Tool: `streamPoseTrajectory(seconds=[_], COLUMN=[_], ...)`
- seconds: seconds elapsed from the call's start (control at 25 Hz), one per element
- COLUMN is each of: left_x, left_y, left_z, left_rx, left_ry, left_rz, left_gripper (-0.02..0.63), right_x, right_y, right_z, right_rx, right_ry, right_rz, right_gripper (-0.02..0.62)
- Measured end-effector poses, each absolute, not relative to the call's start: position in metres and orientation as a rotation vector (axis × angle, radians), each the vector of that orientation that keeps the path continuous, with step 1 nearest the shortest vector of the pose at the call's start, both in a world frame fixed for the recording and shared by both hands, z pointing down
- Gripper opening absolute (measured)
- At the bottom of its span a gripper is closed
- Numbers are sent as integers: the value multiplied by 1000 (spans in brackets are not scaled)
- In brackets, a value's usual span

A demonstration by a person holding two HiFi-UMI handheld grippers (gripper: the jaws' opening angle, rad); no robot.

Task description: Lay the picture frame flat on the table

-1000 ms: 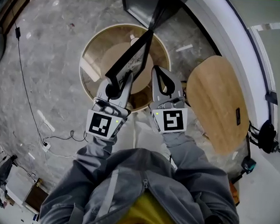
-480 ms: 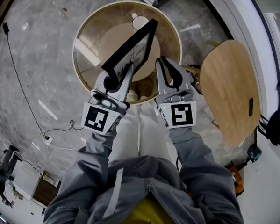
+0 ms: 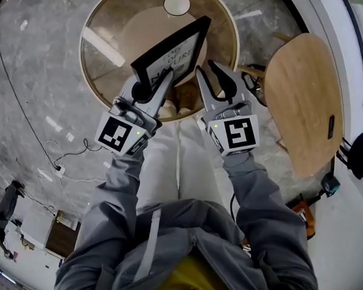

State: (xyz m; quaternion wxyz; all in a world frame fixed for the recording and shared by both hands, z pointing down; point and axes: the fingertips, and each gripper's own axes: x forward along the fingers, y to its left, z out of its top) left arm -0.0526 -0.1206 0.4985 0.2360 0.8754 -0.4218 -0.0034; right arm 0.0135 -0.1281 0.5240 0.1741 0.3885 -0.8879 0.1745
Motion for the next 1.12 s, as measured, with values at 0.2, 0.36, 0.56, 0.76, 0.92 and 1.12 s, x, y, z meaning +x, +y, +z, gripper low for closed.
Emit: streamPoseTrajectory(seconds=[0.2,0.36,0.56,0.76,0.92,1.12], left_x=[-46,-41,-48,-47,-49,-47], left_y=[-113,-101,-86,-81,-75,-75], left_z=[513,510,503,501,500,500], left_rx=[2419,2428,2460,2466,2454,2453], left_ry=[-1006,-844,-675,-472,-344,-234], left_rz=[-29,-85,-128,-182,-206,-203], left_gripper=[12,12,12,11,11,11], right_x=[23,26,13,3,-5,-15], right_y=[-116,-102,-86,-78,-73,-71], right_z=[543,546,542,538,530,518], right_rx=[1005,945,861,682,571,455], right_ry=[-2516,-2515,-2568,-2663,-2724,-2784], right_rz=[554,586,653,681,711,745], right_gripper=[120,141,161,190,196,154])
